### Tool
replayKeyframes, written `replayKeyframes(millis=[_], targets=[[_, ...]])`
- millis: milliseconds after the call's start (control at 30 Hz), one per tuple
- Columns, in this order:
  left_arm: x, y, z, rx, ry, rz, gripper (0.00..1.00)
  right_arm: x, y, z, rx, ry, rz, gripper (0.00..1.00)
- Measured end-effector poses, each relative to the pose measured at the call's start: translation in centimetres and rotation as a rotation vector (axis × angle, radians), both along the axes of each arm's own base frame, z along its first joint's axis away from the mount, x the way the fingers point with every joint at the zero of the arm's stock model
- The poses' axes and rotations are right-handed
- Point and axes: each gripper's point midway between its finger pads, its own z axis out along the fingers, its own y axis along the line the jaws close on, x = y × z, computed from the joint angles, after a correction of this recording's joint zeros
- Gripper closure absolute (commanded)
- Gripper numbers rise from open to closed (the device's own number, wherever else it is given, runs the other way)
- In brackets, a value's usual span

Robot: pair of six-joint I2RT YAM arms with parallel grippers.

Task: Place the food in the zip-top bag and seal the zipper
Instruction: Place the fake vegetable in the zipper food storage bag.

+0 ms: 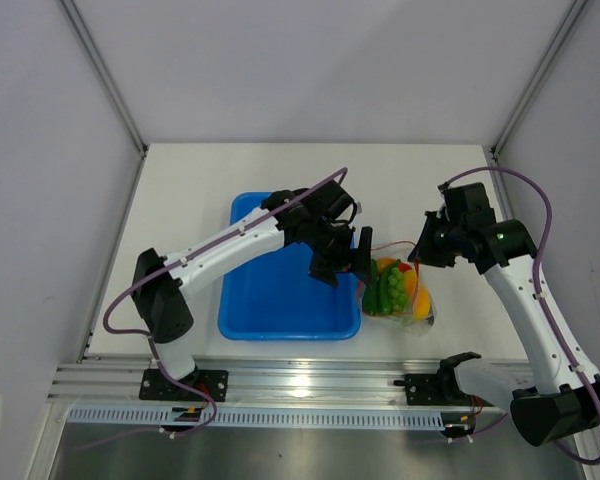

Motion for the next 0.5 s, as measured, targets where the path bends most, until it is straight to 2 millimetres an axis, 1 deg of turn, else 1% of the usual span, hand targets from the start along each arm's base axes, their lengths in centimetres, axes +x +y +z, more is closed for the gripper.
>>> replayKeyframes(millis=[133,167,267,333,367,433,467,500], targets=[[0.3,-0.5,-0.7,0.008,-0.004,-0.016,0.11,0.0,-0.2,0.0,0.005,0.005,-0.008,1.00],[0.4,-0.6,-0.9,0.010,-0.003,-0.019,0.13,0.0,-0.3,0.0,0.006,0.006,-0.010,1.00],[0.7,-1.1,-1.2,0.014,-0.004,-0.028,0.16,0.0,-0.4,0.1,0.009,0.007,-0.016,1.00],[1.0,-1.5,-1.3,0.016,-0.007,-0.034,0.28,0.0,-0.4,0.1,0.013,0.009,-0.017,1.00],[1.2,-1.8,-1.3,0.016,-0.010,-0.038,0.39,0.0,-0.4,0.1,0.016,0.011,-0.017,1.00],[1.6,-2.3,-1.4,0.017,-0.016,-0.046,0.51,0.0,-0.3,0.2,0.022,0.013,-0.017,1.00],[1.9,-2.6,-1.4,0.017,-0.021,-0.050,0.60,0.0,-0.3,0.2,0.024,0.014,-0.017,1.00],[2.1,-2.9,-1.5,0.019,-0.026,-0.055,0.63,-0.1,-0.3,0.2,0.028,0.017,-0.017,1.00]])
